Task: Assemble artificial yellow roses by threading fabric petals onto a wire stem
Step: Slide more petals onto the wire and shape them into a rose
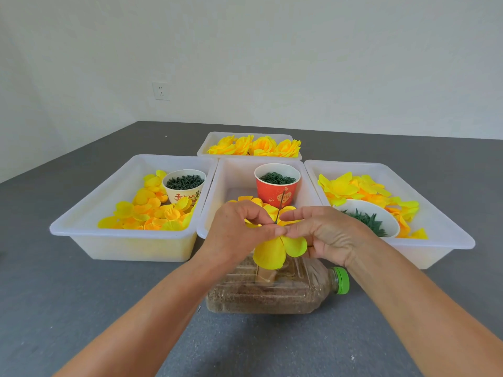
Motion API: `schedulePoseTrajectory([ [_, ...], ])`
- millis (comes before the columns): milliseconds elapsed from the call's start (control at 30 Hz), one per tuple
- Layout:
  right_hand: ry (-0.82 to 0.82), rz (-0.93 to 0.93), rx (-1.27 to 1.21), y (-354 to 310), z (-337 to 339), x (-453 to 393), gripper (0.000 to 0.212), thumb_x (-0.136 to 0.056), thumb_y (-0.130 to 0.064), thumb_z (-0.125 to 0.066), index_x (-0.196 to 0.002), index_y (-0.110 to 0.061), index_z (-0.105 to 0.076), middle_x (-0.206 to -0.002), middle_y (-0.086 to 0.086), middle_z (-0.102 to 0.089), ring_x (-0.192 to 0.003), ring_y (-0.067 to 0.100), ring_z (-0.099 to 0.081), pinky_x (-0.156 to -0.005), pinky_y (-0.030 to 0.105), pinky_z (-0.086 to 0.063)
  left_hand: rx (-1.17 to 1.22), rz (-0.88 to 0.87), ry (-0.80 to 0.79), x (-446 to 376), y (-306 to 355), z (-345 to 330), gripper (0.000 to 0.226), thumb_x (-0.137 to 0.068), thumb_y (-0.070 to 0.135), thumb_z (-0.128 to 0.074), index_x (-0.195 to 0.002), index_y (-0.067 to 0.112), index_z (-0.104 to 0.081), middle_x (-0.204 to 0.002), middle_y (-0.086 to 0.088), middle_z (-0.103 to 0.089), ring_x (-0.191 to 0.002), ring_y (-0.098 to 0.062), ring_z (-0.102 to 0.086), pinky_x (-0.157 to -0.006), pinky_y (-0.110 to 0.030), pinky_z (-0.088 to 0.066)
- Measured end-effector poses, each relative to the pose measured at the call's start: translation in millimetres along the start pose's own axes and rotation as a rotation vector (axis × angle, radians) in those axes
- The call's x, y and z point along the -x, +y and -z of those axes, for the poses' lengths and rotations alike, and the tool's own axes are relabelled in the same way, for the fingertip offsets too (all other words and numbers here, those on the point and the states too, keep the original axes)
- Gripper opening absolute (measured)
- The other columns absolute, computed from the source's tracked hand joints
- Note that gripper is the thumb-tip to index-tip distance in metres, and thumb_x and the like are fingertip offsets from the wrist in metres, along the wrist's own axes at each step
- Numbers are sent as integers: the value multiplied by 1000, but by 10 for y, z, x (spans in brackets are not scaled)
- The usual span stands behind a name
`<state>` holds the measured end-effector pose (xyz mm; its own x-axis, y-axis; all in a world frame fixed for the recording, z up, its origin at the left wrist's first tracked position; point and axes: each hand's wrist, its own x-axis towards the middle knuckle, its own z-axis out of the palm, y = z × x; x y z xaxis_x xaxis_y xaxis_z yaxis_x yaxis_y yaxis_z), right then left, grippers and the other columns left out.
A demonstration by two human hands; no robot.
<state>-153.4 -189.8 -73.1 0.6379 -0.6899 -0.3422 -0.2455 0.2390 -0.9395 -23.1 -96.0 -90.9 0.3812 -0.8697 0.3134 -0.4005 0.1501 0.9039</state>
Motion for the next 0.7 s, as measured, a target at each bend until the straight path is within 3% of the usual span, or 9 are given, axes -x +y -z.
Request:
schedulePoseTrajectory([
  [133, 52, 79, 155, 6, 43, 1, 23, -77, -2, -70, -95, -14, -66, -75, -1, -68, -67, 10, -63, -60, 25, -49, 28, -8, 11, 18, -58, -11, 21, -68, 10, -80, -59, 21, -65, -70, 7, -63, -74, -9, -58, -75, -31, -47],
  [200, 155, 184, 276, -34, 90, -19, 17, -76, -6, -73, -88, -18, -67, -79, -3, -65, -70, 7, -60, -61, 23, -44, 12, -34, 21, 13, -78, -19, 22, -68, 10, -80, -59, 22, -64, -71, 9, -63, -74, -6, -59, -75, -28, -48],
  [300, 323, 343, 350, -138, 193, -147, 18, -76, -6, -73, -73, -22, -66, -69, -8, -62, -61, 0, -54, -54, 16, -42, -8, -59, 8, -1, -105, -15, 25, -69, 10, -80, -56, 24, -63, -69, 13, -64, -74, -4, -61, -72, -22, -49],
  [367, 371, 389, 413, -177, 242, -303, 16, -77, -5, -71, -71, -20, -66, -67, -6, -61, -62, 6, -54, -54, 18, -43, -10, -45, -13, -20, -115, -4, 25, -69, 11, -81, -55, 24, -64, -68, 15, -65, -73, -2, -61, -70, -18, -49],
  [467, 291, 379, 617, -171, 231, -593, 10, -75, -4, -72, -81, -12, -71, -85, 3, -69, -83, 17, -61, -74, 29, -50, 10, -16, -51, -61, -111, 15, 24, -69, 12, -81, -54, 23, -66, -67, 15, -66, -70, 0, -61, -67, -15, -48],
  [533, 166, 369, 795, -143, 168, -775, 20, -74, -5, -73, -94, -7, -71, -100, 5, -69, -94, 18, -61, -87, 32, -49, 47, 0, -70, -72, -106, 19, 25, -69, 10, -81, -53, 24, -67, -65, 15, -66, -68, 1, -61, -65, -15, -48],
  [600, 75, 387, 909, -113, 75, -930, 24, -77, -10, -73, -101, -7, -69, -103, 5, -66, -94, 15, -57, -86, 31, -46, 74, 12, -80, -69, -102, 18, 26, -69, 9, -80, -53, 25, -67, -64, 14, -66, -67, 0, -61, -65, -16, -49],
  [700, 59, 352, 1138, -97, -77, -1088, 11, -78, -18, -67, -85, -8, -66, -89, 6, -64, -85, 21, -56, -72, 30, -42, 100, 31, -71, -68, -92, 13, 27, -70, 8, -80, -53, 24, -67, -64, 11, -67, -72, -6, -63, -71, -23, -54],
])
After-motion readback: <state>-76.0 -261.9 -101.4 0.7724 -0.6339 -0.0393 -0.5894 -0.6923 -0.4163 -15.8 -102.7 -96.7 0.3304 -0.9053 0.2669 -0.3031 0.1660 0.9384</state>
